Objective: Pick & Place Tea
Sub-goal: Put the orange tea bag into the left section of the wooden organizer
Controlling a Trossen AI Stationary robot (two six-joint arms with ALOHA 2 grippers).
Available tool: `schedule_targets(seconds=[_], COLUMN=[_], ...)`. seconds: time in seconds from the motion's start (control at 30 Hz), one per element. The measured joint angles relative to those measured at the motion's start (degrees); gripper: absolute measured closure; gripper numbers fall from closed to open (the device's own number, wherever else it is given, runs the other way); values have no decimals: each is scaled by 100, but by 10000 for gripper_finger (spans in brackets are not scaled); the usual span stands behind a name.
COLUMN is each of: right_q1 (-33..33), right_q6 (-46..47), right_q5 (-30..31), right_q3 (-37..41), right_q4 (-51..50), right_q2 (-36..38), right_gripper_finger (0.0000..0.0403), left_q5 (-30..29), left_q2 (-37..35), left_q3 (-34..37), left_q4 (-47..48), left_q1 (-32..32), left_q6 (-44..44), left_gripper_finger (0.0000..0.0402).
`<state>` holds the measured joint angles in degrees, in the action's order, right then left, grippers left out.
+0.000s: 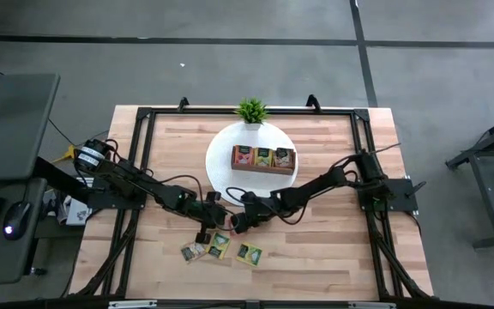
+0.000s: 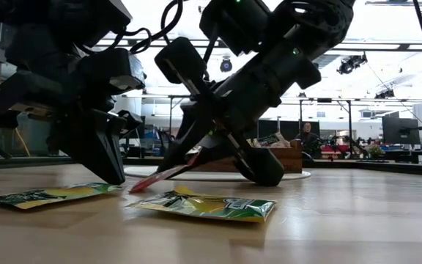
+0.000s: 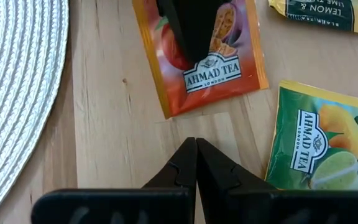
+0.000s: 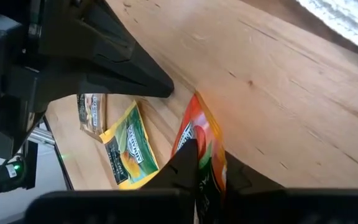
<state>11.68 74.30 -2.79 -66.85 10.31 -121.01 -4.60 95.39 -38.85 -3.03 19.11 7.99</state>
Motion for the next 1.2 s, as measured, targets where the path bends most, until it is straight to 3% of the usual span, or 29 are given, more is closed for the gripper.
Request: schedule_targets(seconds=[0.23,0.57,0.73,0.87,1.03,1.2], right_q1=[-5,-243,-432,-533,-540,-538], right_q6=[-578,-2025,-3137,-4221,-5293,-5812], right_q5=[-207,-191,-230,-447,-609,-555], right_q3=[26,36,26,26,15,-267], right_q4=[-91,-1844,-2692,-3302,-3830,-4647], right_q2=[184,1362,2094,2597,3080,3171], right_gripper_finger=[394,399,400,401,402,402], left_q5=[136,278,772,1370,2559,2826], left_q2=[-5,-9,-265,-577,-769,-782], left_q3=[-2,2,25,23,18,-110], left_q4=[35,-3,-12,-564,-1994,-3017], left_q1=[-4,-56,-408,-955,-1605,-2016], left_q6=[-4,149,235,198,256,586], left_gripper_finger=[401,402,401,401,401,401])
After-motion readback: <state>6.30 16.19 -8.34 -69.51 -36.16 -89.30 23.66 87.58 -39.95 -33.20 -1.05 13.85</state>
